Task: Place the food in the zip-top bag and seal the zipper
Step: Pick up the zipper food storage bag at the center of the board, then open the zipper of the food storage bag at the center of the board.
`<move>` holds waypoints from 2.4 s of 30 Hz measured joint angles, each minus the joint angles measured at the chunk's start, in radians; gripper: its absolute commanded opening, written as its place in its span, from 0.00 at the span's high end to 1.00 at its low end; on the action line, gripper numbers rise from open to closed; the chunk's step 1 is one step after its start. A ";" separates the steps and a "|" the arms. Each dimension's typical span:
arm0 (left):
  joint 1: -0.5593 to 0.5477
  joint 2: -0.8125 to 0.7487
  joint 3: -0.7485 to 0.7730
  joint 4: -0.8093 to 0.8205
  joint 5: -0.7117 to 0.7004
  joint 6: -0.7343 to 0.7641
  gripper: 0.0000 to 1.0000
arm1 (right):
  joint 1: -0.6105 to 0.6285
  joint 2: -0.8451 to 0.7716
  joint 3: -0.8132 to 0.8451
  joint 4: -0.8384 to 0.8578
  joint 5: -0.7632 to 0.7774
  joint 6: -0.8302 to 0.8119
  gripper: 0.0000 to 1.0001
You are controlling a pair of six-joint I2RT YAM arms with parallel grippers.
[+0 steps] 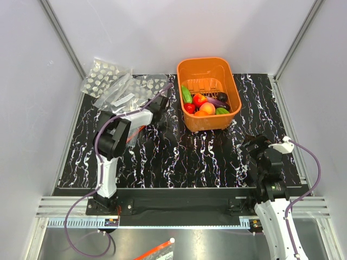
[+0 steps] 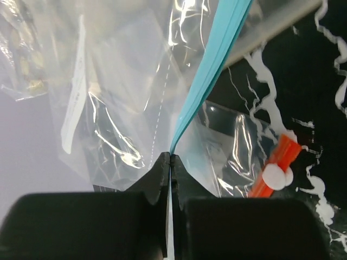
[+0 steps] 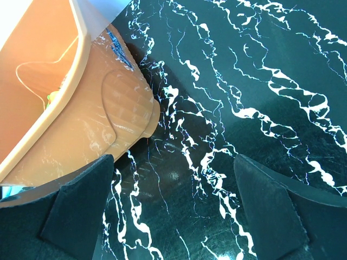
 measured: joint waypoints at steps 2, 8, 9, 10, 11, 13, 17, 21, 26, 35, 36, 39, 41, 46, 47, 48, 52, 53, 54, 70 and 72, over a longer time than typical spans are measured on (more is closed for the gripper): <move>0.000 -0.003 0.039 -0.037 -0.002 -0.029 1.00 | 0.000 0.000 0.000 0.000 0.000 0.000 0.00; -0.012 -0.082 0.067 -0.188 0.029 -0.158 1.00 | 0.000 0.000 0.000 0.000 -0.003 -0.002 0.00; -0.014 -0.096 0.084 -0.237 0.051 -0.185 1.00 | 0.000 0.000 0.000 0.001 -0.011 -0.008 0.00; -0.017 -0.107 0.109 -0.285 0.077 -0.214 1.00 | 0.000 0.000 0.000 0.003 -0.029 -0.016 0.00; -0.021 -0.116 0.134 -0.330 0.101 -0.241 1.00 | 0.000 0.000 0.000 0.008 -0.056 -0.032 0.00; -0.037 -0.152 0.150 -0.389 0.142 -0.285 1.00 | 0.000 0.001 0.000 0.032 -0.133 -0.061 0.00; -0.084 -0.307 0.084 -0.483 0.248 -0.363 1.00 | 0.000 0.022 0.000 0.088 -0.292 -0.102 0.07; -0.108 -0.527 -0.018 -0.524 0.415 -0.425 1.00 | 0.001 0.119 0.047 0.095 -0.427 -0.111 0.18; -0.098 -0.704 -0.097 -0.522 0.605 -0.483 1.00 | 0.009 0.302 0.234 0.093 -0.581 -0.087 0.31; -0.100 -0.726 -0.159 -0.529 0.774 -0.522 1.00 | 0.433 0.600 0.513 0.140 -0.509 -0.073 0.33; -0.100 -0.719 -0.142 -0.540 0.780 -0.522 1.00 | 0.480 0.642 0.533 0.153 -0.480 -0.072 0.34; -0.100 -0.704 -0.091 -0.558 0.786 -0.523 1.00 | 0.572 0.761 0.550 0.216 -0.414 -0.062 0.34; -0.100 -0.704 -0.072 -0.566 0.788 -0.525 1.00 | 0.606 0.826 0.551 0.244 -0.374 -0.055 0.34; -0.100 -0.707 -0.052 -0.575 0.797 -0.539 1.00 | 0.711 1.009 0.609 0.306 -0.282 -0.053 0.35; -0.100 -0.710 -0.053 -0.578 0.802 -0.541 1.00 | 0.727 1.033 0.621 0.318 -0.274 -0.053 0.36; -0.100 -0.713 -0.053 -0.578 0.806 -0.542 1.00 | 0.745 1.060 0.635 0.332 -0.263 -0.053 0.36; -0.099 -0.735 -0.053 -0.579 0.823 -0.550 1.00 | 0.795 1.133 0.682 0.389 -0.224 -0.053 0.39; -0.099 -0.742 -0.053 -0.579 0.828 -0.551 1.00 | 0.804 1.149 0.694 0.400 -0.213 -0.053 0.41; -0.100 -0.750 -0.053 -0.579 0.833 -0.553 1.00 | 0.813 1.163 0.705 0.408 -0.203 -0.054 0.42; -0.097 -0.815 -0.085 -0.575 0.851 -0.567 0.88 | 0.858 1.291 0.818 0.402 -0.064 -0.039 0.98; -0.097 -0.815 -0.082 -0.584 0.824 -0.561 0.76 | 0.863 1.291 0.830 0.372 -0.048 -0.034 0.98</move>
